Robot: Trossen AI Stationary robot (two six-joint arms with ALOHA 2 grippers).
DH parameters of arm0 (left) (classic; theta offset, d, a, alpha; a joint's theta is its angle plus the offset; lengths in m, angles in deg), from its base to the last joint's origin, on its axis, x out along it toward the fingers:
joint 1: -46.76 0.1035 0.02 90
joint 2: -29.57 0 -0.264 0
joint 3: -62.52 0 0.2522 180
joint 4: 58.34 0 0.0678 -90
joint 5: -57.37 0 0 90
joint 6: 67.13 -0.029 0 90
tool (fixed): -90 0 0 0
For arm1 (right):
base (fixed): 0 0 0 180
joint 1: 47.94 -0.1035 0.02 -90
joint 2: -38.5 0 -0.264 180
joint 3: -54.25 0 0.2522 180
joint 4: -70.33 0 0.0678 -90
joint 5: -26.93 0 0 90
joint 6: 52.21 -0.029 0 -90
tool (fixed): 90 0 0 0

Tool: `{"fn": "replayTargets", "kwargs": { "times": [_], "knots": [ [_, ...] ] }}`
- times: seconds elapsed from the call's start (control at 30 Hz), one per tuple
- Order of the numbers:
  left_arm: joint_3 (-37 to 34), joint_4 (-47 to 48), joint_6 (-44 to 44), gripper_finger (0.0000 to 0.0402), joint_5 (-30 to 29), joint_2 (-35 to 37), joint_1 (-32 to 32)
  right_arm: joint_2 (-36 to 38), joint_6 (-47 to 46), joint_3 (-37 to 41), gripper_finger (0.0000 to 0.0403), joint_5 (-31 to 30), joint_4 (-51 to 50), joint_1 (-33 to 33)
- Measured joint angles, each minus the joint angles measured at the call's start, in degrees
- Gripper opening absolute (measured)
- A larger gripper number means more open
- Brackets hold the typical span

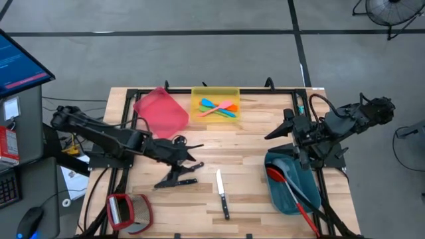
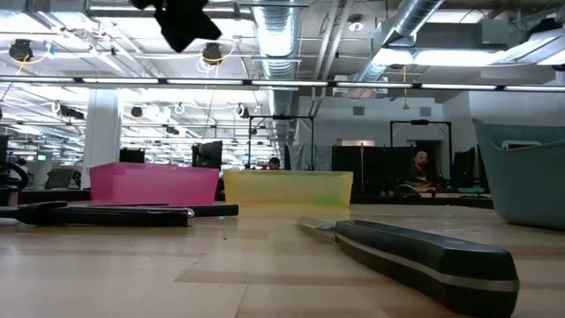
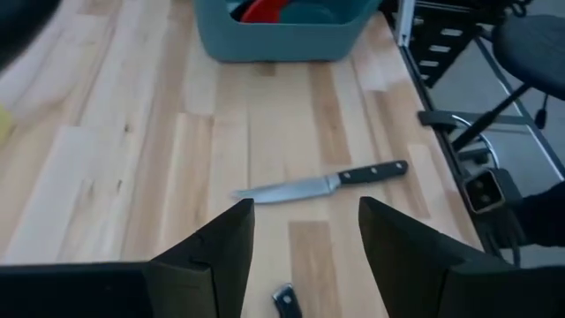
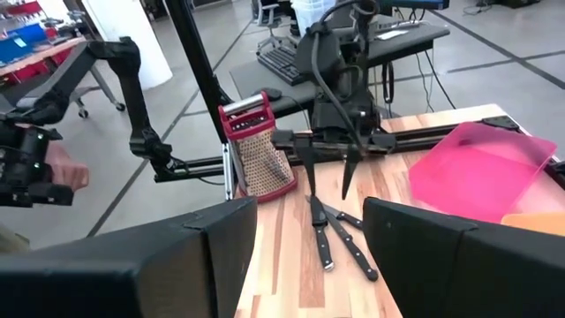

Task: Pick & Place Kitchen Items
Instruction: Put the black knife into the pink bin

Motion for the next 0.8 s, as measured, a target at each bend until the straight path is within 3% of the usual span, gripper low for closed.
{"fn": "replayTargets", "kwargs": {
  "times": [0.5, 0.8],
  "knots": [
    [-4.41, 1.99, 5.49, 0.0198, -0.17, 1.88, -6.70, -2.57, -0.10, -0.02, 0.0202, 0.02, 0.01, 1.14],
    [-4.41, 5.86, 7.56, 0.0198, -5.13, -0.88, -9.61, -2.90, -0.13, -0.02, 0.0202, 0.09, 0.04, 3.20]
  ]
}}
